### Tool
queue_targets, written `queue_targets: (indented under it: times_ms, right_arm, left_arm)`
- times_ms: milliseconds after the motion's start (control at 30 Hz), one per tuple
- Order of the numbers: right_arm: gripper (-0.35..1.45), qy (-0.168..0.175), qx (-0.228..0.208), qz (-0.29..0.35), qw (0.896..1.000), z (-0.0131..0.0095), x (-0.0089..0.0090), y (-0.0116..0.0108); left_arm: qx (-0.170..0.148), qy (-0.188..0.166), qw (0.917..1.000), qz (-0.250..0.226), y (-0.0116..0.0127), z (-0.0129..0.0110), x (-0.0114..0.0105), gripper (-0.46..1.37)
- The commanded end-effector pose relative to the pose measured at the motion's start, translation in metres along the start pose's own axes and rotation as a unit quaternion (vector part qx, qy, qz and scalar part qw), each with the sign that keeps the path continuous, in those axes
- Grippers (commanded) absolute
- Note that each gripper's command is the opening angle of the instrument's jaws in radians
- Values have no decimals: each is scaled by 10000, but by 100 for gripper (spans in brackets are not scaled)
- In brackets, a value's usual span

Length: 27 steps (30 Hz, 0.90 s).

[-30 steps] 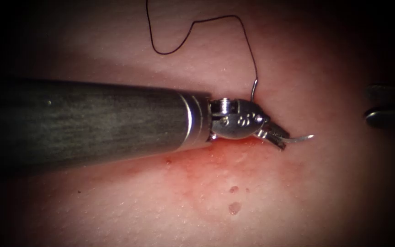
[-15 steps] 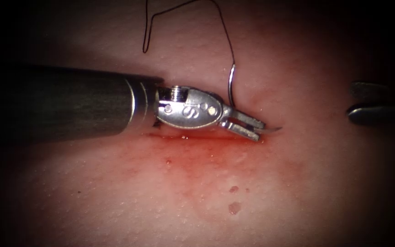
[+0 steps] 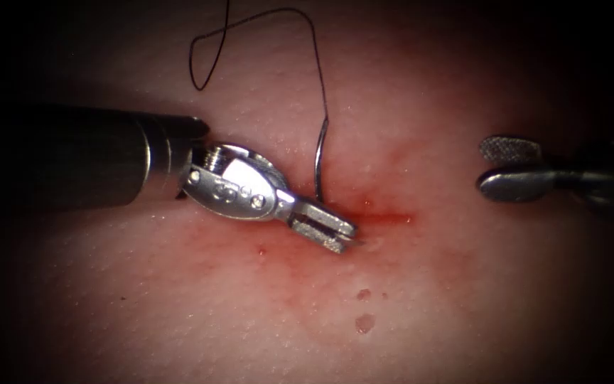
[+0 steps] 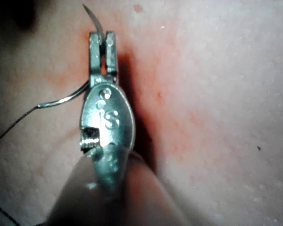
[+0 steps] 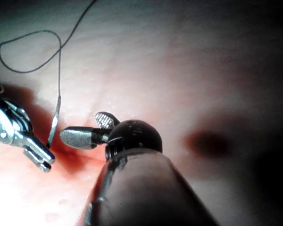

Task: Wound Closure
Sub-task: Pass the needle over to the right grasper

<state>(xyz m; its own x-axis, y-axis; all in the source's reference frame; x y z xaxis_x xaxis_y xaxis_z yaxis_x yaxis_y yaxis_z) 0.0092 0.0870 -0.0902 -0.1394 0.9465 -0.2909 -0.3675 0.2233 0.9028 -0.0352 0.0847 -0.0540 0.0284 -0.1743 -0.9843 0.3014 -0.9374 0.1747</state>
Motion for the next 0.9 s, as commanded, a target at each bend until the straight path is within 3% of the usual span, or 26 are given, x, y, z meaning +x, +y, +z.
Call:
queue_targets:
  times_ms: [33,333,900]
  right_arm:
    - [95,51,32,87,9999,2,0,-1]
    - [97,6,203,334,9992,16,-4,0]
    - [96,-37,378,631,9973,43,-16,-4]
  left_arm:
    - [17,44,9999,92,-3,0,0,-35]
    - [169,235,9981,540,-1,-4,20,-35]
    - [265,475,9950,838,4,-21,50,-35]
